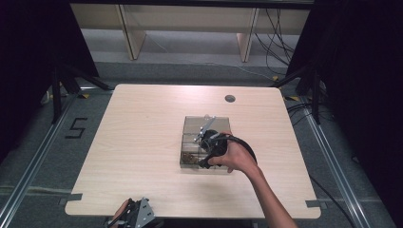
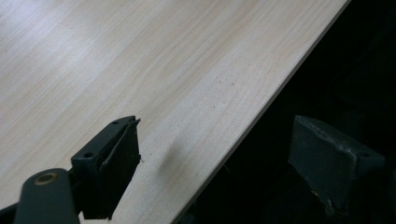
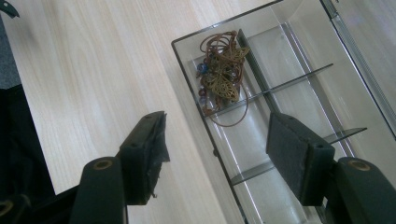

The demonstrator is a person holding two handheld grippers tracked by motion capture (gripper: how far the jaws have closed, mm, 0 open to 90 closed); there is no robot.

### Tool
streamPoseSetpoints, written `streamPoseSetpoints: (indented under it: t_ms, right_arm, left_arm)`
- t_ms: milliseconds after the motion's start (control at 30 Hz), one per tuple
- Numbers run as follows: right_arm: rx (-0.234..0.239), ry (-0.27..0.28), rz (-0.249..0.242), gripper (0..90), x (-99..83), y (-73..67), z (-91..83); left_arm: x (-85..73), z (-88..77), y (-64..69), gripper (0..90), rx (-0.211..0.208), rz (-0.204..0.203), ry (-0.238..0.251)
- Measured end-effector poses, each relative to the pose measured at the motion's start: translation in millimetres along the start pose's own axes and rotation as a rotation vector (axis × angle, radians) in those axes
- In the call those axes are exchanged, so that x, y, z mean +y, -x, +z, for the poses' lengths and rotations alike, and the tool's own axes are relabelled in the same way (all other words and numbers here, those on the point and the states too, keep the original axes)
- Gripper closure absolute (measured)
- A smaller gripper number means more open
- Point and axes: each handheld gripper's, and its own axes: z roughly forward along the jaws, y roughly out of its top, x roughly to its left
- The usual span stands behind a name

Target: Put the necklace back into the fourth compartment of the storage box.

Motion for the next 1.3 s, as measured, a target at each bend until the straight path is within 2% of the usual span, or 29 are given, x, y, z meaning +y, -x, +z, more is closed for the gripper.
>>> streamPoseSetpoints:
  t_ms: [33, 200, 267, 333, 367, 467, 767, 833, 1000, 1033, 1067, 1300]
  right_arm:
    - [-0.001, 0.004, -0.010, 37.9, -0.8, 0.3, -0.3]
    - [0.006, 0.017, 0.013, 36.7, -8.9, -1.0, -3.5]
    - [0.007, 0.028, 0.006, 36.4, -11.7, 0.3, -4.0]
    - [0.001, 0.029, 0.025, 36.1, -14.6, -0.2, -5.7]
    - [0.009, 0.036, 0.013, 36.2, -15.7, 0.6, -5.9]
    - [0.008, 0.043, 0.023, 36.2, -18.5, 0.1, -8.3]
    - [0.004, 0.071, 0.020, 36.2, -26.2, -2.6, -12.6]
    - [0.004, 0.074, 0.027, 36.0, -28.0, -4.0, -13.6]
    - [0.001, 0.094, 0.020, 35.7, -33.1, -5.3, -13.9]
    - [0.006, 0.095, 0.020, 35.7, -34.0, -5.5, -14.0]
    - [0.002, 0.098, 0.023, 35.6, -35.3, -6.1, -13.7]
    - [0.009, 0.110, 0.038, 35.0, -46.2, -8.8, -13.4]
  left_arm:
    - [0.0, 0.1, -0.3, 15.8, -0.007, 0.001, 0.000]
    - [0.0, -0.3, -0.3, 15.8, 0.001, -0.001, 0.001]
    - [0.0, -0.1, 0.0, 15.8, 0.000, -0.001, 0.000]
    - [0.0, 0.0, 0.0, 15.8, 0.000, -0.002, 0.000]
    - [0.0, 0.1, -0.1, 15.8, 0.000, -0.002, -0.001]
    - [0.4, -0.7, -0.6, 15.8, -0.002, 0.001, -0.012]
    - [0.2, -0.5, -0.3, 15.8, 0.001, -0.002, -0.007]
    - [0.2, -0.3, -0.6, 15.8, -0.010, -0.001, -0.008]
    - [0.3, -0.6, -0.4, 15.8, 0.002, 0.001, -0.011]
    - [-0.1, 0.4, -0.1, 15.8, 0.000, -0.004, 0.001]
    - [0.3, -0.7, -0.3, 15.8, 0.001, 0.000, -0.012]
    - [0.0, 0.7, 0.5, 15.8, 0.004, 0.001, -0.001]
